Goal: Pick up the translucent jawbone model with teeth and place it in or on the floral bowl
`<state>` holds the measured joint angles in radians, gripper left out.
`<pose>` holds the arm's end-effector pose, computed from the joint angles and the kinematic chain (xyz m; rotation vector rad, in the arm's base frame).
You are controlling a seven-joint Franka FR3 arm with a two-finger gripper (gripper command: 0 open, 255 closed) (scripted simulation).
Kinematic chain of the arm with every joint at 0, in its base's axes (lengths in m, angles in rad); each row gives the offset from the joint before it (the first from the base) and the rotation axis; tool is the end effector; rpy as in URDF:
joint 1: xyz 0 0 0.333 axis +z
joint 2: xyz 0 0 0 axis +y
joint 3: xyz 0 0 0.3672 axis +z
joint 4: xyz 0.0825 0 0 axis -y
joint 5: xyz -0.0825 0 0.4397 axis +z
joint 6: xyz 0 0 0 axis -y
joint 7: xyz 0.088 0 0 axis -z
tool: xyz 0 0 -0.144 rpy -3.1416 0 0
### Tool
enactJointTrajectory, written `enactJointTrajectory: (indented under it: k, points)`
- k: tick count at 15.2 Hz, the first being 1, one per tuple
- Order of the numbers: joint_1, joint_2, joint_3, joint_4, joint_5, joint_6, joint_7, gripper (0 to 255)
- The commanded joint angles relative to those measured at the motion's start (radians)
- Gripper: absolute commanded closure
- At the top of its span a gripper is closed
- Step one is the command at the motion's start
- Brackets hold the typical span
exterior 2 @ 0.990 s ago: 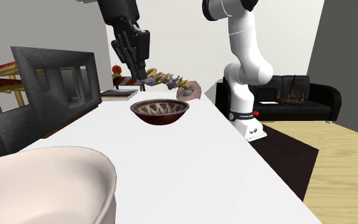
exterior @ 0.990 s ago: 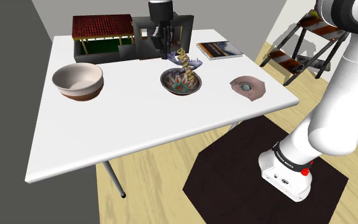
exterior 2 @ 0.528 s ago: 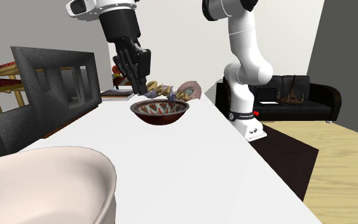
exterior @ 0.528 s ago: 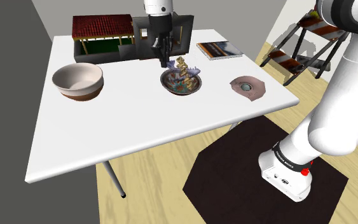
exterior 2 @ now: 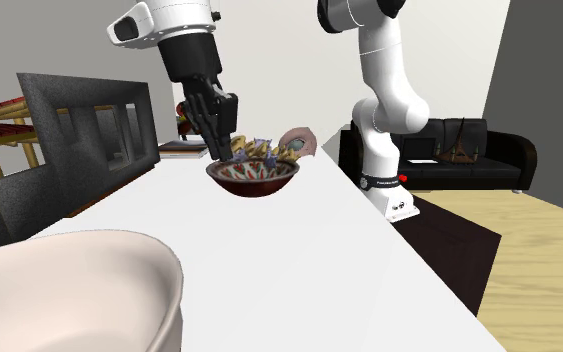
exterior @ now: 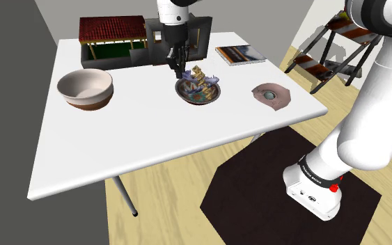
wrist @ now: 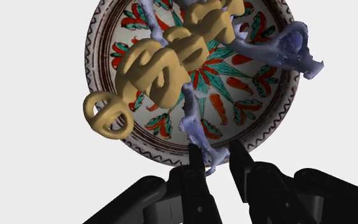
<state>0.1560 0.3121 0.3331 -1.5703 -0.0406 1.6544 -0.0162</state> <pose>0.6187 0.2979 0.4507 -3.0120 -0.7830 0.3427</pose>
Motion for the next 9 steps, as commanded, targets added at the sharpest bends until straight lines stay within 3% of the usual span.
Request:
enactJointTrajectory:
  k: [1,3,4,9]
  points:
    - [0.0,0.0,0.0,0.0,0.0,0.001,0.0,255]
    - [0.0,0.0,0.0,0.0,0.0,0.001,0.0,255]
    - [0.0,0.0,0.0,0.0,0.0,0.001,0.0,0]
    - [0.0,0.0,0.0,0.0,0.0,0.0,0.0,0]
